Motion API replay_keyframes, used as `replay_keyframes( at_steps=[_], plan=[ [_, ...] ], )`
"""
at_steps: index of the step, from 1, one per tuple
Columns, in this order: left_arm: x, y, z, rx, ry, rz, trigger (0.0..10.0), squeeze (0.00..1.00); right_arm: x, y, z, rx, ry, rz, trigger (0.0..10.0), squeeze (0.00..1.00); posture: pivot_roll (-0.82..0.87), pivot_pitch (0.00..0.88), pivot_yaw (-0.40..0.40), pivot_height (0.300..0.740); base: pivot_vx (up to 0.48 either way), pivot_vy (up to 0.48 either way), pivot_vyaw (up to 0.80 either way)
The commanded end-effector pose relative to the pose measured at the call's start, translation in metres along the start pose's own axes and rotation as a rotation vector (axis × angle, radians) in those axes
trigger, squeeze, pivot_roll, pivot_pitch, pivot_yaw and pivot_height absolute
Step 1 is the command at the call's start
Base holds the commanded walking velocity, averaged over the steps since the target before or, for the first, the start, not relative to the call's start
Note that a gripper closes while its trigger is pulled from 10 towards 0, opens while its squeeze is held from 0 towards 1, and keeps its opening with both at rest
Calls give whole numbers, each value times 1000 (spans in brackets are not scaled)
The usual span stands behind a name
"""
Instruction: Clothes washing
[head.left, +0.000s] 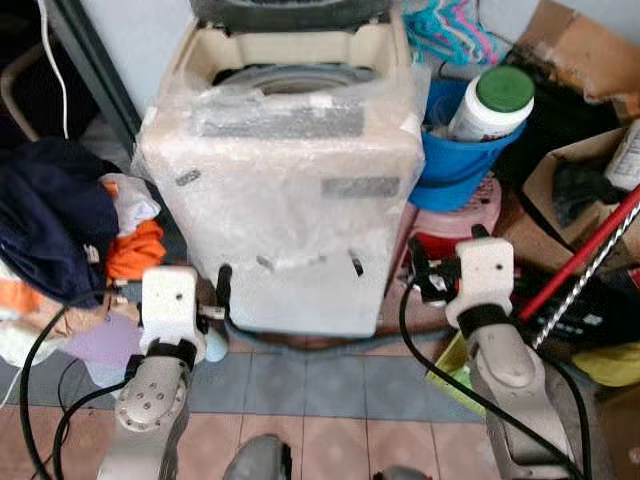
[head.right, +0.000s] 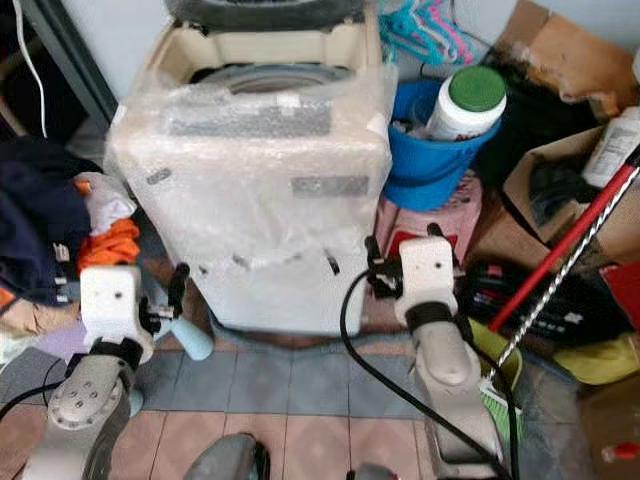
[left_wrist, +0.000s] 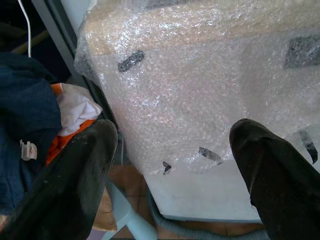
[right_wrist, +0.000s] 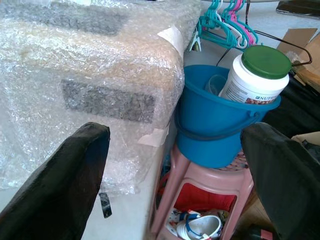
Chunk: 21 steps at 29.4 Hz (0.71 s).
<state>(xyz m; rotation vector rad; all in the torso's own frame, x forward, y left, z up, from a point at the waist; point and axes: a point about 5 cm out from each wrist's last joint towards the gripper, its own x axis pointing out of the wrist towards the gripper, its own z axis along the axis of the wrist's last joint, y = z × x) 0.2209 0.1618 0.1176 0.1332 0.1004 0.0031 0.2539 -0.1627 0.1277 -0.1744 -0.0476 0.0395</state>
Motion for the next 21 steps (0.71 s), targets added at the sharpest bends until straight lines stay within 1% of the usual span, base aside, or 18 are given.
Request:
replay_keyframes(
  at_steps=[1, 7, 10, 12, 14, 15, 18, 21],
  plan=[
    [1, 5, 2, 14, 5, -3, 10000, 0, 4, 7, 6, 31, -24, 11, 10000, 0, 30, 87, 3, 740, 0, 480, 0],
    [4, 3, 4, -14, -2, 1, 10000, 0, 5, 6, 8, 47, -27, 22, 10000, 0, 28, 89, -9, 740, 0, 480, 0],
    [4, 2, 4, -12, -10, 11, 10000, 0, 4, 6, 8, 47, -28, 31, 10000, 0, 25, 86, -12, 740, 0, 480, 0],
    [5, 5, 4, 13, -21, 62, 10000, 0, 4, 7, 9, 24, -30, 48, 10000, 0, 21, 89, -17, 740, 0, 480, 0],
    [5, 5, 3, 3, -13, 67, 10000, 0, 4, 8, 10, 10, -37, 63, 10000, 0, 20, 89, -18, 740, 0, 480, 0],
    [6, 4, 3, -7, -8, 54, 10000, 0, 4, 9, 11, 19, -38, 70, 10000, 0, 19, 89, -19, 740, 0, 480, 494],
    [6, 3, 3, -8, -7, 48, 10000, 0, 3, 12, 12, -7, -45, 96, 10000, 0, 20, 88, -25, 740, 0, 480, 800],
    [9, 3, 10, 3, -49, 60, 10000, 0, 2, 12, 11, 6, -41, 95, 10000, 0, 20, 92, -25, 740, 0, 480, 800]
  ],
)
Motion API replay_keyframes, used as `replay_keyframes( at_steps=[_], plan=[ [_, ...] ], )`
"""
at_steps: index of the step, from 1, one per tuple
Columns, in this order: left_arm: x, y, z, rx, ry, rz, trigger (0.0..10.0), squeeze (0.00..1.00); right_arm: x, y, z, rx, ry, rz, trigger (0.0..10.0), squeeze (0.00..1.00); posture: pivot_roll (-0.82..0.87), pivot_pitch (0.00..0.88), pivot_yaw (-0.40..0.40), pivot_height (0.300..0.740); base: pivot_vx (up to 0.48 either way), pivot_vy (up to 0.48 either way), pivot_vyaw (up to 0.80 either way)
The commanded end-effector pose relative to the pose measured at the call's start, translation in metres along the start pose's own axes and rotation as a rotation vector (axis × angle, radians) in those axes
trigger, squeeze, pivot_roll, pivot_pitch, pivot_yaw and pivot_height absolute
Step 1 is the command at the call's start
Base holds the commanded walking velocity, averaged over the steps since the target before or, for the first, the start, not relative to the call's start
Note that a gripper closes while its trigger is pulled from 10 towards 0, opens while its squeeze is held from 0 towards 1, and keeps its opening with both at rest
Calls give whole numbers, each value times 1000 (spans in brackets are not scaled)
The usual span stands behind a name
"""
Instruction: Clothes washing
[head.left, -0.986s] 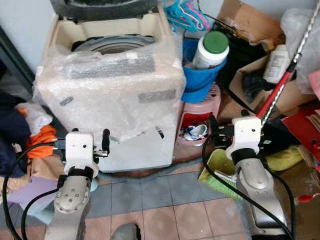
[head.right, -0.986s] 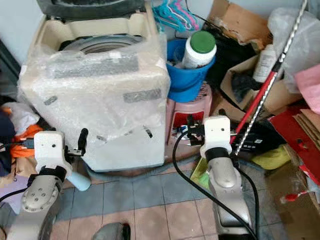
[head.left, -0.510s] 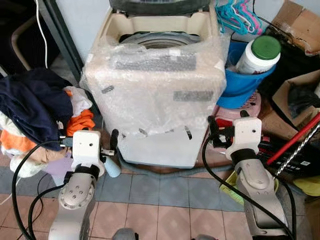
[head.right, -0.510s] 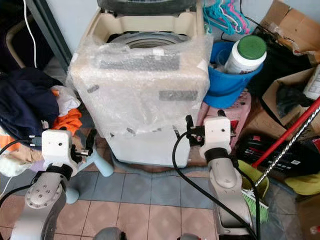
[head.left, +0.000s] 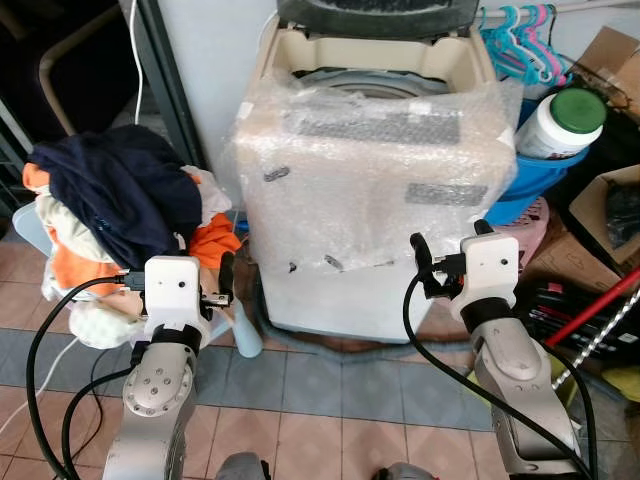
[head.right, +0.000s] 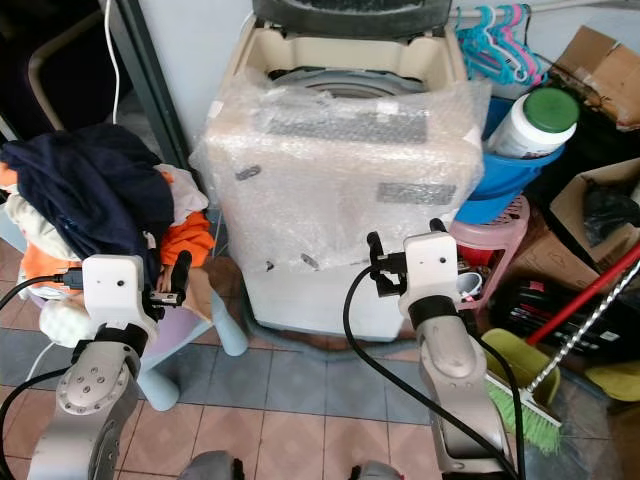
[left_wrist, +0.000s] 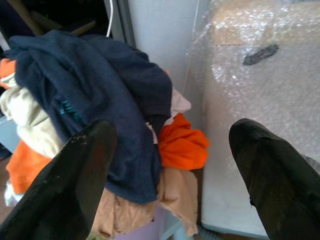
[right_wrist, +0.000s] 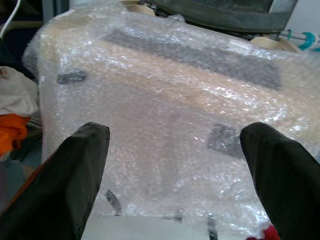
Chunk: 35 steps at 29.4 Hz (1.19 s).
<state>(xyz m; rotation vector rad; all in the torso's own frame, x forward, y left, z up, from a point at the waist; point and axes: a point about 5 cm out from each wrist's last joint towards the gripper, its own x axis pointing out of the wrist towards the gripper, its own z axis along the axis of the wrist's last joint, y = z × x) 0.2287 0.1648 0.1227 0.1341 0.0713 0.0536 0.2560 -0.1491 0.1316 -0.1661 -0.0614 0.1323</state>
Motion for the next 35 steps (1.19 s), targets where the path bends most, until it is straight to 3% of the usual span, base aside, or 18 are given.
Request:
replay_keyframes(
  at_steps=[1, 5, 16, 19, 22, 35],
  plan=[
    [2, 0, 6, 4, -28, 13, 10000, 0, -1, -1, 5, -5, -18, 4, 10000, 0, 22, 92, -24, 740, 0, 480, 800],
    [6, 1, 11, 12, -52, 27, 10000, 0, 1, 1, 5, 1, -17, 11, 10000, 0, 25, 105, -23, 740, 0, 480, 800],
    [2, 3, 15, 1, -81, 27, 10000, 0, 4, 2, 8, 17, -36, 38, 10000, 0, 28, 105, -21, 740, 0, 0, 201],
    [2, 3, 15, 3, -87, 30, 10000, 0, 6, 6, 11, -18, -55, 68, 10000, 0, 34, 106, -22, 740, 0, 0, 637],
    [0, 3, 16, 8, -90, 32, 10000, 0, 7, 8, 12, 5, -60, 72, 10000, 0, 45, 112, -24, 740, 170, 0, 740],
    [-2, 3, 13, 13, -74, 22, 10000, 0, 11, 9, 13, -33, -67, 120, 10000, 0, 32, 129, -17, 740, 100, 0, 0]
  ],
)
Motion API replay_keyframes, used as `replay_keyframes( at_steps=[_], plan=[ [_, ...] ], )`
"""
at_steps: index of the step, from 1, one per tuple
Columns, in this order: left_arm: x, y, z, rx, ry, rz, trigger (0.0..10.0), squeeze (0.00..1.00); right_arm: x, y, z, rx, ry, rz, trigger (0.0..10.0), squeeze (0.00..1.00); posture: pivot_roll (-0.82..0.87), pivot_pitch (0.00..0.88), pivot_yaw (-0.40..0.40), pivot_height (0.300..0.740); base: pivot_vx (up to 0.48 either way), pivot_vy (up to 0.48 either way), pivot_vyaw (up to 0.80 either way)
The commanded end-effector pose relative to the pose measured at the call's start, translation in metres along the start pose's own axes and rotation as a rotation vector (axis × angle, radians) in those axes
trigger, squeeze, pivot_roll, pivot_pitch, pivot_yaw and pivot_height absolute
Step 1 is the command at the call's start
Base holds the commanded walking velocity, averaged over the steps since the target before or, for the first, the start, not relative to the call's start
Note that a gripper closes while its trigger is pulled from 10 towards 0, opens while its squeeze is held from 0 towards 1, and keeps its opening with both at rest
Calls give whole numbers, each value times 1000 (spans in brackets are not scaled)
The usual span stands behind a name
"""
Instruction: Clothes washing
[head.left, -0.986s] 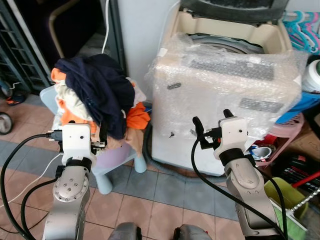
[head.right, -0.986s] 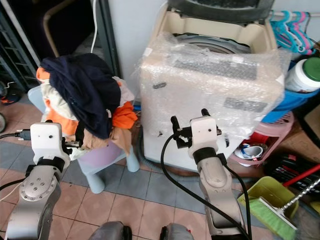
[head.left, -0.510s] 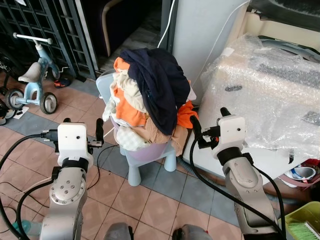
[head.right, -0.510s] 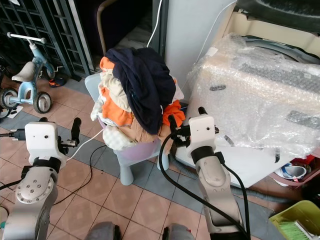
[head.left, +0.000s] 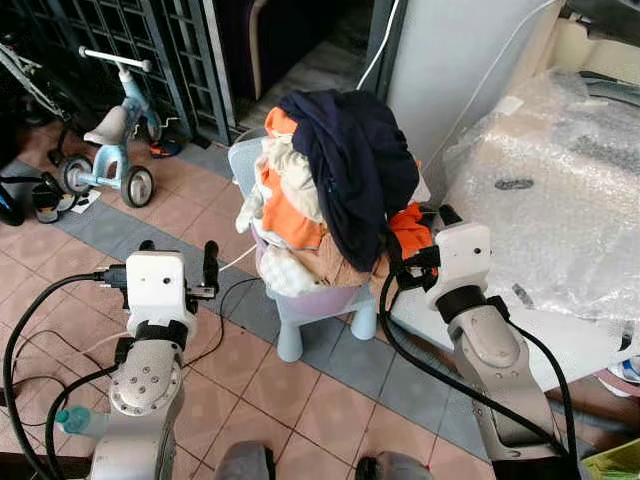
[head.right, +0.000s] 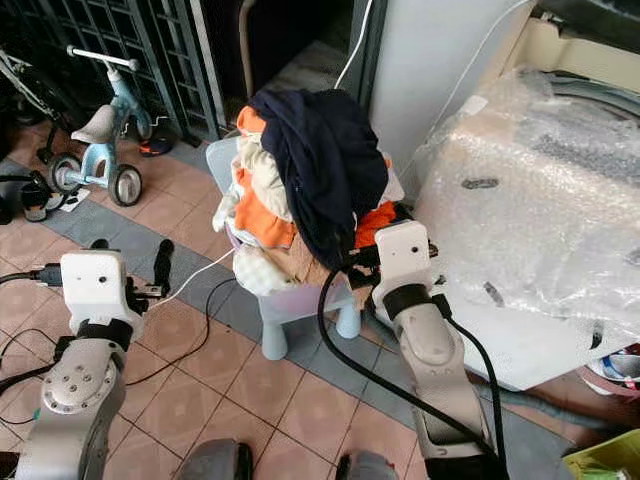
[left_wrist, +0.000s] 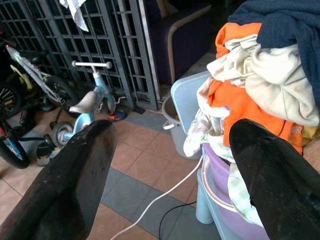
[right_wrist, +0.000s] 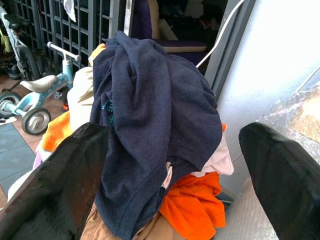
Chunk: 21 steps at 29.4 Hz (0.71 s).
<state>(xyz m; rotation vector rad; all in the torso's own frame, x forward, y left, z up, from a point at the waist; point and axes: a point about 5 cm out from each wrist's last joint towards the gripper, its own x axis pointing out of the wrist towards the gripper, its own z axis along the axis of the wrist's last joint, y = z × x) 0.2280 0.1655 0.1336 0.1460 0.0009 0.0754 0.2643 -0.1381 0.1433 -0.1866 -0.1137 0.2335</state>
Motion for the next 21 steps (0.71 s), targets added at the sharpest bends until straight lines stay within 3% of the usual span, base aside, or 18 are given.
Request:
replay_keyframes(
  at_steps=[1, 6, 10, 21],
  plan=[
    [-1, 1, 2, 3, -4, -6, 10000, 0, 0, 2, 0, -21, -8, 34, 10000, 0, 32, 129, -17, 740, 401, 0, 0],
    [1, -1, 1, -5, -1, -8, 10000, 0, -2, 9, 2, -85, -33, 105, 10000, 0, 25, 123, -18, 740, 415, 0, 476],
    [2, -2, 1, -8, -3, -7, 10000, 0, 1, 9, 2, -70, -33, 98, 10000, 0, 30, 120, -22, 740, 454, 0, 709],
    [0, -3, 0, -7, 4, -7, 10000, 0, 4, 3, -1, -79, -15, 48, 10000, 0, 33, 119, -24, 740, 456, 0, 0]
  ],
)
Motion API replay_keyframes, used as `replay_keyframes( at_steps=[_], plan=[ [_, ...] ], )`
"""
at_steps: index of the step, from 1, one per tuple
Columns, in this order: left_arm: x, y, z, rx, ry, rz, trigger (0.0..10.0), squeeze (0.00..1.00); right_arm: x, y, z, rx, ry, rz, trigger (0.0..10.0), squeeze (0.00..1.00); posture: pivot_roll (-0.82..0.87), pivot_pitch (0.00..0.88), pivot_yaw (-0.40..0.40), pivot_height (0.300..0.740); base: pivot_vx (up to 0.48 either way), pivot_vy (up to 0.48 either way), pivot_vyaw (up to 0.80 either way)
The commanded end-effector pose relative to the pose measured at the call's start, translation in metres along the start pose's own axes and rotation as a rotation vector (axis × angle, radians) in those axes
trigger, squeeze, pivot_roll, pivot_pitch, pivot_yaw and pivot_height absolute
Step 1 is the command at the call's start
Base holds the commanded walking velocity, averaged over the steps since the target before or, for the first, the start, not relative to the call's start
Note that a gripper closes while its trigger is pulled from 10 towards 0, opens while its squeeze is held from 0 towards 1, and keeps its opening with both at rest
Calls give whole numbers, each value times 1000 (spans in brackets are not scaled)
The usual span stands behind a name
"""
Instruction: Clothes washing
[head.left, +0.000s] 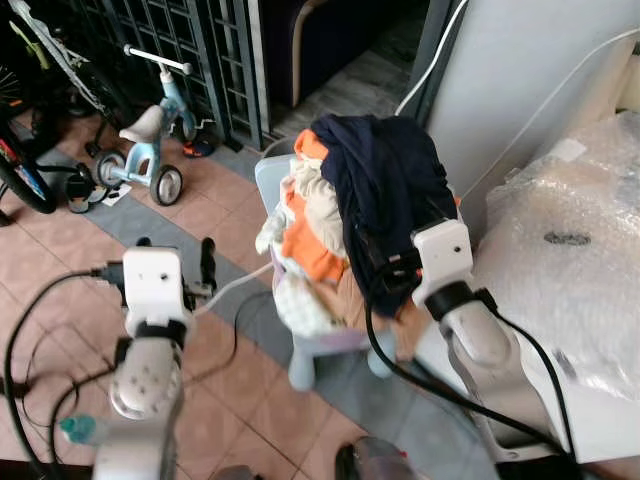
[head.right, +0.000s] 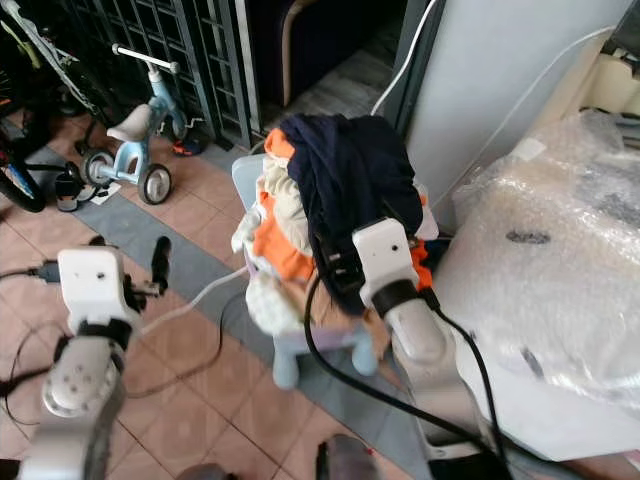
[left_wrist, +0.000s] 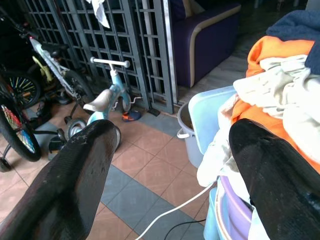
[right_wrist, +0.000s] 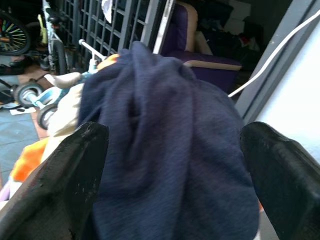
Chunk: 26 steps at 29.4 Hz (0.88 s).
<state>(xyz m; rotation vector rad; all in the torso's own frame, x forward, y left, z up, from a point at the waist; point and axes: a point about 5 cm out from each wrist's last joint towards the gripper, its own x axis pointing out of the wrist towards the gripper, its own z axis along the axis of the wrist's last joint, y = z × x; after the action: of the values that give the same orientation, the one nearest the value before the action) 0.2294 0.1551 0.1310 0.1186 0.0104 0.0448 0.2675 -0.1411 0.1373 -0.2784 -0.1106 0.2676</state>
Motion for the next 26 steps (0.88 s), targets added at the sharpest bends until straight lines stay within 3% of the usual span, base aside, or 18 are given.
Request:
replay_keyframes(
  at_steps=[1, 5, 9, 11, 12, 13, 14, 19, 26],
  plan=[
    [0, 8, 1, 20, -4, 23, 10000, 0, 3, 5, 6, 10, -26, 8, 10000, 0, 33, 119, -24, 740, 461, 0, 0],
    [0, 7, 1, 15, -3, 19, 10000, 0, 5, 5, 5, 4, -21, 12, 10000, 0, 30, 116, -29, 740, 467, 0, 0],
    [1, 4, 2, 9, -12, 16, 10000, 0, 10, 6, 0, 14, 13, 41, 10000, 0, 38, 117, -39, 740, 0, 0, 0],
    [1, 3, 3, 15, -16, 16, 10000, 0, 15, 10, -5, 46, 47, 85, 10000, 0, 47, 118, -41, 740, 0, 0, 0],
    [1, 3, 3, 19, -16, 18, 10000, 0, 18, 15, -12, 60, 100, 143, 9490, 0, 48, 116, -41, 740, 0, 0, 0],
    [1, 4, 3, 19, -14, 20, 10000, 0, 19, 16, -14, 62, 111, 155, 2275, 0, 49, 116, -41, 740, 0, 0, 0],
    [1, 4, 2, 17, -13, 20, 10000, 0, 20, 16, -15, 60, 115, 159, 0, 0, 49, 116, -41, 740, 0, 0, 0],
    [3, 5, 3, 22, -10, 26, 10000, 0, 32, 11, -24, 91, 203, 188, 0, 0, 63, 121, -44, 740, 0, 0, 0],
    [9, 6, 7, 25, -25, 44, 10000, 0, 45, -5, -29, 163, 250, 131, 0, 0, 84, 83, -43, 740, 0, 0, 0]
  ],
)
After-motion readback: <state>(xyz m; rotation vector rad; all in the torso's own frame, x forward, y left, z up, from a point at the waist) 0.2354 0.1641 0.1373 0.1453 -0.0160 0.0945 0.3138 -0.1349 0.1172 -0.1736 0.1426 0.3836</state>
